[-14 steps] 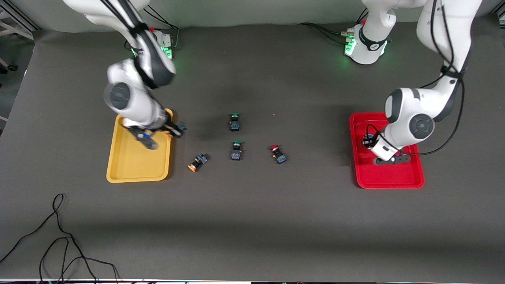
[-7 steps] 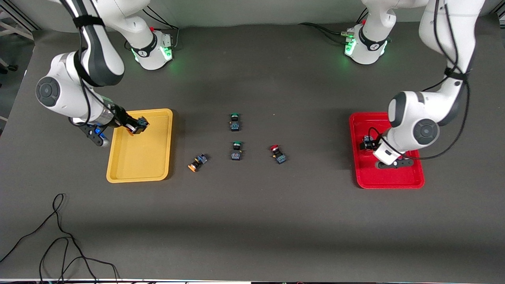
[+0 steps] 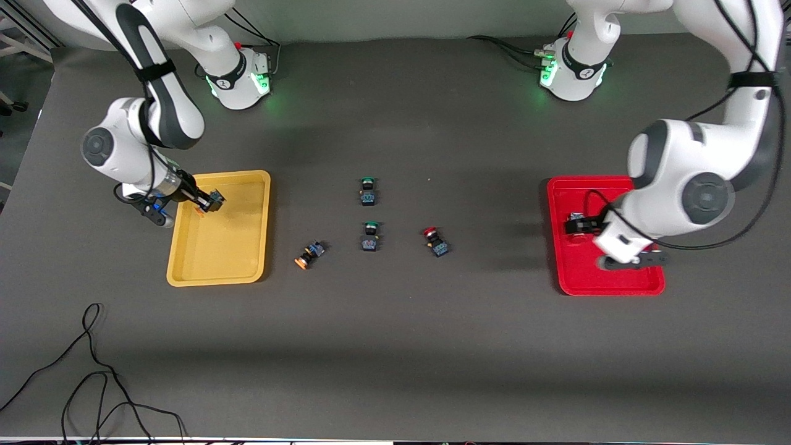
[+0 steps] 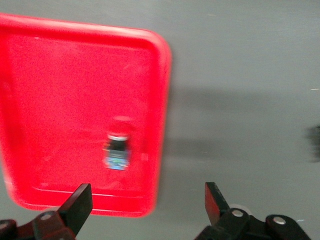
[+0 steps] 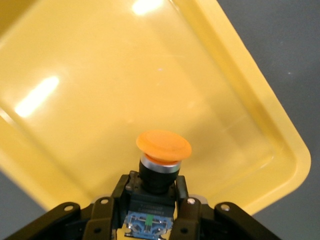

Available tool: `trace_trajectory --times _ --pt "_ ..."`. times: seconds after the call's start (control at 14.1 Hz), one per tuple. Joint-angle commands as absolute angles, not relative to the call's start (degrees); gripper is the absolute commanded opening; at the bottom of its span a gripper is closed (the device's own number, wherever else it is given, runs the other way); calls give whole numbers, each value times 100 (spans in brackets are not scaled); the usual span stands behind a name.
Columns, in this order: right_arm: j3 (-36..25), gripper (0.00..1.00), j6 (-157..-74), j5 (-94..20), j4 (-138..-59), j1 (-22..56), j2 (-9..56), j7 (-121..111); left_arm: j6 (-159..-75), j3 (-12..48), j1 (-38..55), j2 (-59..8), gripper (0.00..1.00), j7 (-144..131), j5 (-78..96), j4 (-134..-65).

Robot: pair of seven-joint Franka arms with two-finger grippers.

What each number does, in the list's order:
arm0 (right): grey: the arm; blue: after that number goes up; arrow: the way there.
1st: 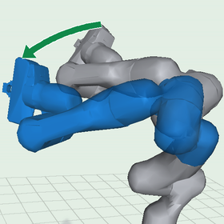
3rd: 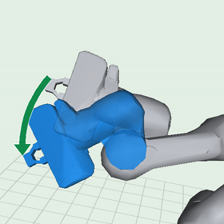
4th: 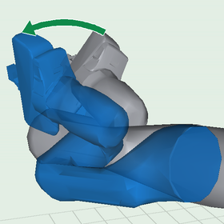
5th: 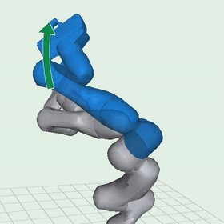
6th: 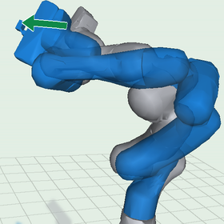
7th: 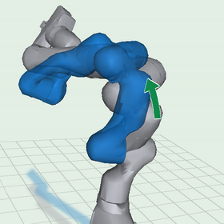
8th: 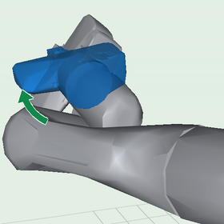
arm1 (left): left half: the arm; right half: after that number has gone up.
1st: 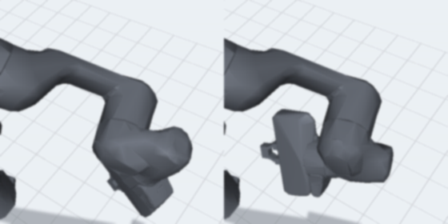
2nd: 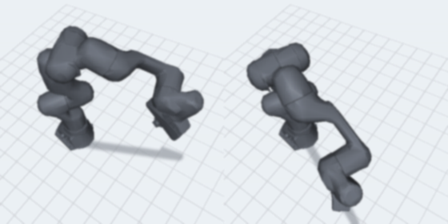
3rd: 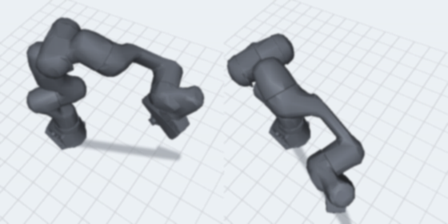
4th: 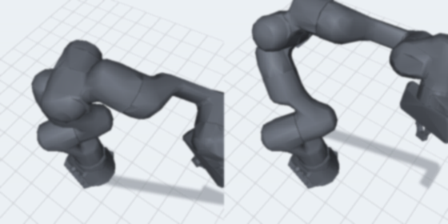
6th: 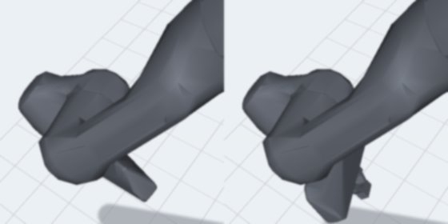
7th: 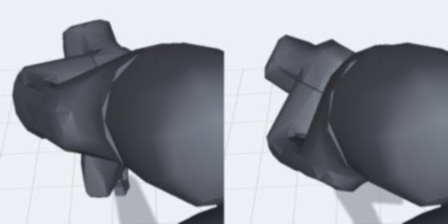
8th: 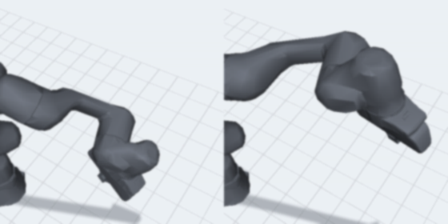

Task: Place red and yellow buttons in trays
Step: 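Reach the right gripper to second yellow button while the left gripper reaches red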

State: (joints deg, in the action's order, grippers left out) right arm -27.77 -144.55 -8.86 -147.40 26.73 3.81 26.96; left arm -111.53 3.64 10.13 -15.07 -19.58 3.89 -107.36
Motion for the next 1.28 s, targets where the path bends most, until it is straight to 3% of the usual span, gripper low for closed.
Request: trace_trajectory --times 0.0,0.14,0.28,0.64,1.07,1.14,1.21 --pt "-2813 27 -14800 -993 -14713 2742 816 2487 -11144 457 1737 -1914 100 -3256 422 -10145" --pt "-2812 36 -14810 -1159 -14704 2768 879 2461 -11328 466 2291 -2353 100 -4389 439 -9565" --pt "-2812 99 -14792 -1187 -14678 2769 879 2434 -11932 466 2731 -2793 100 -5296 431 -9308" --pt "-2769 100 -14434 -1187 -14381 2786 616 2531 -13095 457 3322 -3672 100 -6142 343 -9308" --pt "-2760 100 -12264 -1178 -11939 3383 913 3602 -13579 439 3375 -4227 100 -6469 88 -9316" --pt "-2760 100 -12104 -1178 -11579 3506 1079 3725 -13579 439 3375 -4228 92 -6469 88 -9308" --pt "-2760 100 -12042 -1178 -11227 3655 1307 3892 -13579 439 3375 -4228 75 -6477 88 -9316"
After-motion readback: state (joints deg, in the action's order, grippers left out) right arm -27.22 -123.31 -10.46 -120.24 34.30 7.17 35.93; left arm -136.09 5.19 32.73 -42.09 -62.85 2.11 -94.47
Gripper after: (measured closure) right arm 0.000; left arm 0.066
